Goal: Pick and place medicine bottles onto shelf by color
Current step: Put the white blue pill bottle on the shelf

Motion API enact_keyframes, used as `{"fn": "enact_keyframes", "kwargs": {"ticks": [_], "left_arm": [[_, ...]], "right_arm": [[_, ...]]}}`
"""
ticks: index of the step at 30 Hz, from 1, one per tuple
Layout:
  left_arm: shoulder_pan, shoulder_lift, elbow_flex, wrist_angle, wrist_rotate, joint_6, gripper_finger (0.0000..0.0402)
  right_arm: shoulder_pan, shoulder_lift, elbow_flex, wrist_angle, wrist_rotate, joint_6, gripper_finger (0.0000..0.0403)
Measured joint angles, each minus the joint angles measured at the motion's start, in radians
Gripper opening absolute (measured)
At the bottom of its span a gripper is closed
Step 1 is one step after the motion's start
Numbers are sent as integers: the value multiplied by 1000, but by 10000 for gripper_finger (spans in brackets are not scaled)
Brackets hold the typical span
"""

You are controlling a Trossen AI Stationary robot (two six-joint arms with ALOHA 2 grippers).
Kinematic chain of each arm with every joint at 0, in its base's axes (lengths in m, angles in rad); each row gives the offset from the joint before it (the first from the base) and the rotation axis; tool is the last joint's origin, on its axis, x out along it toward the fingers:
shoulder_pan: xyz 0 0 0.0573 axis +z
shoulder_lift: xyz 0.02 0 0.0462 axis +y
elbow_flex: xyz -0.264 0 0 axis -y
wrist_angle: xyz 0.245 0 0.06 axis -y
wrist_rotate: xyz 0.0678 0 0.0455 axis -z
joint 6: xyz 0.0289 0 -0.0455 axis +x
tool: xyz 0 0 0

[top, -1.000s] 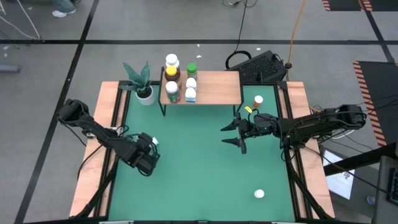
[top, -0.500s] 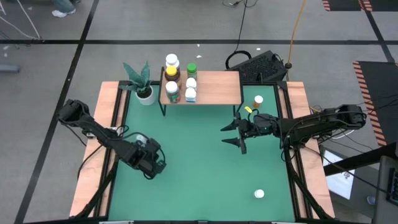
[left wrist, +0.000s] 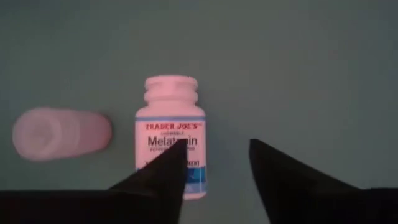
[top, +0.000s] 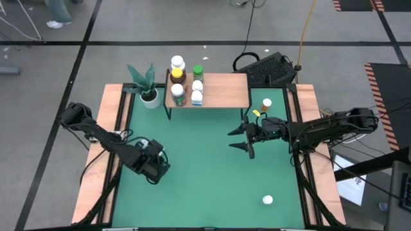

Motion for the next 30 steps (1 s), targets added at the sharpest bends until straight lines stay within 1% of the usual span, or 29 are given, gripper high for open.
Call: {"fn": "enact_keyframes", "kwargs": {"ticks": [4,8,13,16,20,23,26,30], "left_arm": [[-22,0,-1,-12,4,-44,238],[-45,0,-37,-11,4,-96,284],[-60,-1,-130,10,32,-186,321],[-60,-1,-184,78,57,-204,334],[-59,-1,-232,196,57,-171,335],[-50,-1,-248,205,57,-169,324],[-44,-1,-254,208,48,-170,299],[-44,-1,-254,220,-9,-164,243]], "right_arm": [[0,0,0,-3,0,0,231],[0,0,0,-4,0,0,231],[0,0,0,-4,0,0,231],[0,0,0,-4,0,0,231],[0,0,0,-3,0,0,231],[0,0,0,-2,0,1,231],[0,0,0,-2,0,6,231],[0,0,0,-2,0,16,231]]}}
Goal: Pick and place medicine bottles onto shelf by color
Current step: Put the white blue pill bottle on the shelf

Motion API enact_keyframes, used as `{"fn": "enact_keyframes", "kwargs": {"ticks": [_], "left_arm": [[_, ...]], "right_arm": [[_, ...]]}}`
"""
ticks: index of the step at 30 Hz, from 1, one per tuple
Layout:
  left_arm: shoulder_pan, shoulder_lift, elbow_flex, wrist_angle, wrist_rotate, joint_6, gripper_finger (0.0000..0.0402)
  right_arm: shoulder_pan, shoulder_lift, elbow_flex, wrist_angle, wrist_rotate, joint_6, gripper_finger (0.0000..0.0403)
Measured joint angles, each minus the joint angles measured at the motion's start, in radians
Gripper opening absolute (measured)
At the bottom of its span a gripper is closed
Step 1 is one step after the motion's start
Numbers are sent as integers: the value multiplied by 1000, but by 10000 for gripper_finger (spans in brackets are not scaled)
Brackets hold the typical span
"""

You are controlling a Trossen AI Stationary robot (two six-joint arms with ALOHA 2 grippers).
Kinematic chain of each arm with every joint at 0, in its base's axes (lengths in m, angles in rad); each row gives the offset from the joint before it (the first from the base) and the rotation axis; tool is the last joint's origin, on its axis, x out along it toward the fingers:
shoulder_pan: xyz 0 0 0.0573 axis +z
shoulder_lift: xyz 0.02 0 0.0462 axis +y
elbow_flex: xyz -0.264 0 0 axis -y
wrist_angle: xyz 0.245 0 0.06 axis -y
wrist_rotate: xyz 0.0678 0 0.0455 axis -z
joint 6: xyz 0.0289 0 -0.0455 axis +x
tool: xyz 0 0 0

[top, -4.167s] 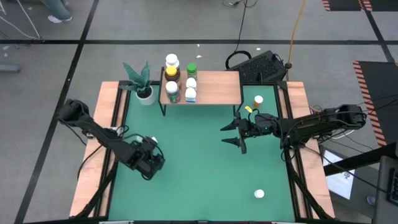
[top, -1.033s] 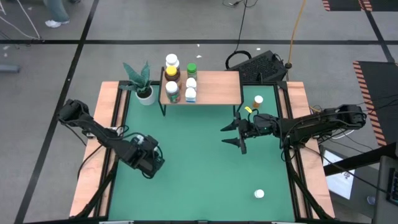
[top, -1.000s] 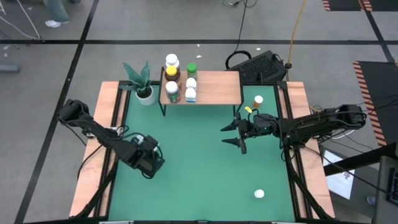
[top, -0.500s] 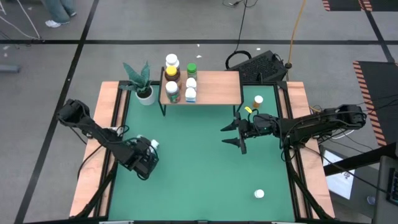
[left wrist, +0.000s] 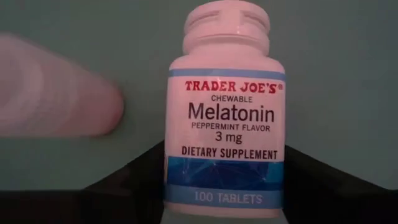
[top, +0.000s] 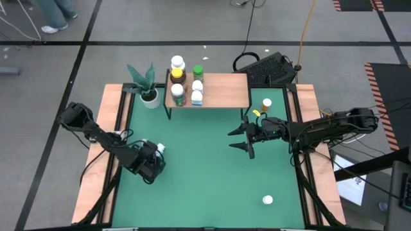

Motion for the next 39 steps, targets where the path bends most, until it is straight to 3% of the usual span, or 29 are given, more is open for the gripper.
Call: {"fn": "enact_keyframes", "kwargs": {"ticks": [2,8,16,21,24,30,36,39], "left_arm": [[0,0,0,17,-36,3,221],[0,0,0,242,-220,151,221],[1,76,9,790,-467,747,228],[10,208,68,1004,-577,1076,225],[20,303,139,1035,-663,1209,224],[59,453,304,1030,-795,1356,224],[103,523,401,940,-841,1340,228],[119,529,415,922,-848,1331,229]], "right_arm": [[0,0,0,4,0,19,231],[12,2,0,79,1,119,231],[126,172,0,345,-3,218,255],[151,322,19,537,1,254,291],[161,369,58,549,57,250,314],[225,465,142,457,390,194,323],[258,521,186,559,395,232,317],[267,529,201,530,486,281,316]]}}
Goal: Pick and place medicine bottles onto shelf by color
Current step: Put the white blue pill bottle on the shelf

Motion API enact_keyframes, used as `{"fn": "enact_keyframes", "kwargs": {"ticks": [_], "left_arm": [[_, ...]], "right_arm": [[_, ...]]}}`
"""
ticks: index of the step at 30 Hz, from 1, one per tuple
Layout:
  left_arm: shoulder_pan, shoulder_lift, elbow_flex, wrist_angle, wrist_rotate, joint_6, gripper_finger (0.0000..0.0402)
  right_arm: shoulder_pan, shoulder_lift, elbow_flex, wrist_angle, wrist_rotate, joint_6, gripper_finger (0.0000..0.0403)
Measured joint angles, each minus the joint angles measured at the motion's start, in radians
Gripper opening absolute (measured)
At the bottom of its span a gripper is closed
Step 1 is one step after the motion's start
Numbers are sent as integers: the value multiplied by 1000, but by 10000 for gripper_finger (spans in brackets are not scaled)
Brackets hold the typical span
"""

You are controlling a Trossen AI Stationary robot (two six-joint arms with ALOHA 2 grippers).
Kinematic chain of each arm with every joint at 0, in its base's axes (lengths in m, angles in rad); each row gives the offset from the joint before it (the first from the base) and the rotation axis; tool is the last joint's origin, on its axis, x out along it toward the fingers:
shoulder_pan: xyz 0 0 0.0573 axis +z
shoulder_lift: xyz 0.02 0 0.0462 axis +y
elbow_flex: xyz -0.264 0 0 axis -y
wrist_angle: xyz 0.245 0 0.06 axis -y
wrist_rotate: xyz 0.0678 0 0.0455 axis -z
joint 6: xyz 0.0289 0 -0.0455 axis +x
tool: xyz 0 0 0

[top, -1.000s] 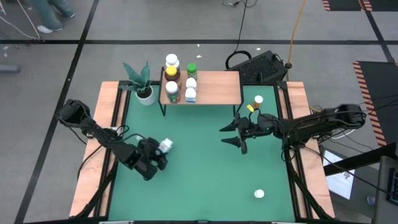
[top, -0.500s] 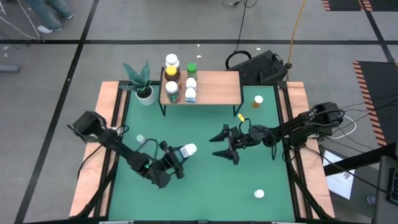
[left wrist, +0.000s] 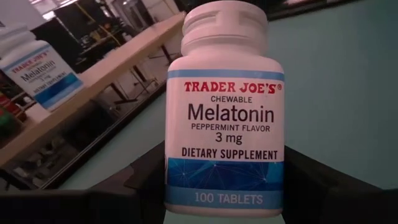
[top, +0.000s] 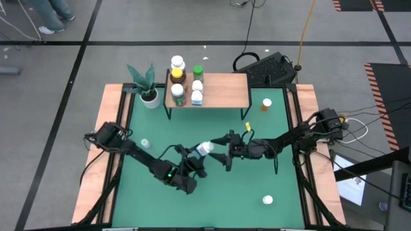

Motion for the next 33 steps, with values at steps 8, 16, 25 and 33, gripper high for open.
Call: {"fn": "enact_keyframes", "kwargs": {"ticks": [8,16,25,33], "left_arm": [[44,-2,3,37,3,10,231],[58,-2,2,110,32,62,231],[68,-2,2,109,42,70,232],[78,-2,2,108,46,66,232]], "right_arm": [[-13,-1,5,-25,116,62,316],[-52,0,5,-97,101,117,315],[-72,0,5,-105,39,148,260],[-74,0,4,-102,29,143,167]]}}
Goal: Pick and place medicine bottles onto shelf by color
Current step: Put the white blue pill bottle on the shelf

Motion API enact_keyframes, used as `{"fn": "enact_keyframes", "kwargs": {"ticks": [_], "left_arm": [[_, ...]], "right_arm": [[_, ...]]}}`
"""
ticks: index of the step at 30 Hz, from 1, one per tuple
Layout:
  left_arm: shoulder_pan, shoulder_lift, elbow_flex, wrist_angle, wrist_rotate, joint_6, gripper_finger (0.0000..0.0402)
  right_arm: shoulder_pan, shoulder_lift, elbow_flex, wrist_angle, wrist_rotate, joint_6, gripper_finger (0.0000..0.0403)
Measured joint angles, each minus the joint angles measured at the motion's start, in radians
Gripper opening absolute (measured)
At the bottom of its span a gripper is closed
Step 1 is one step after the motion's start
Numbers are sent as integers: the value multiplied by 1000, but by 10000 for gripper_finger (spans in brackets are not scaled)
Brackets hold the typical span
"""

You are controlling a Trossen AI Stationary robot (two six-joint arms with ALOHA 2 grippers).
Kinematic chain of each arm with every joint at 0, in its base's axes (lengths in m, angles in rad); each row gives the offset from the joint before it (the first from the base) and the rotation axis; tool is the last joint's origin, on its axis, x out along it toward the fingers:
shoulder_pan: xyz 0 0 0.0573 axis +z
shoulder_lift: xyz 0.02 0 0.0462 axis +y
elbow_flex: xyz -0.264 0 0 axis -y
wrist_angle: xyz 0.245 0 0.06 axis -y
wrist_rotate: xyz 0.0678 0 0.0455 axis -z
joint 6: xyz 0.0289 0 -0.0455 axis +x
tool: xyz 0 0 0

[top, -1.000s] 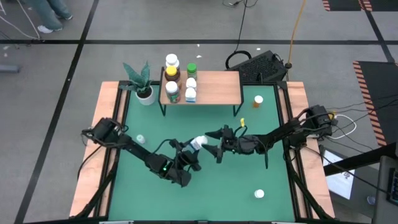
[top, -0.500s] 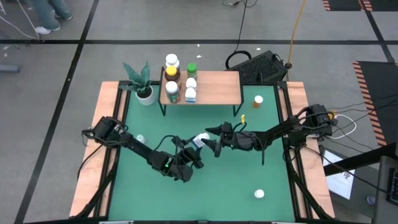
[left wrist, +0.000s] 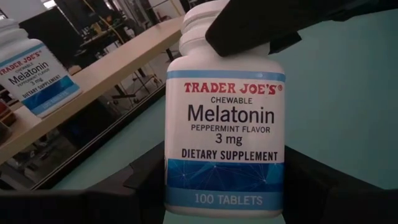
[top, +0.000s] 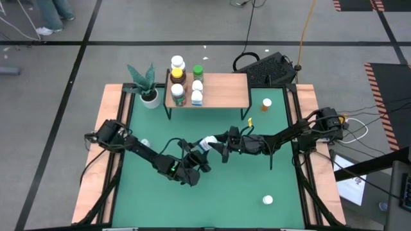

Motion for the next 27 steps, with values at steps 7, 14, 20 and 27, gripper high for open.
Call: {"fn": "enact_keyframes", "kwargs": {"ticks": [7,14,20,27], "left_arm": [[21,-1,0,-4,80,-40,236],[24,-46,0,-133,279,-153,307],[31,-137,0,-453,491,-331,372],[54,-134,-6,-623,528,-449,378]], "right_arm": [[-3,0,-1,-9,1,-85,176],[-47,-64,37,-168,-188,-198,175],[-125,-248,156,-608,-258,-394,179],[-303,-317,483,-1170,-337,-719,184]]}}
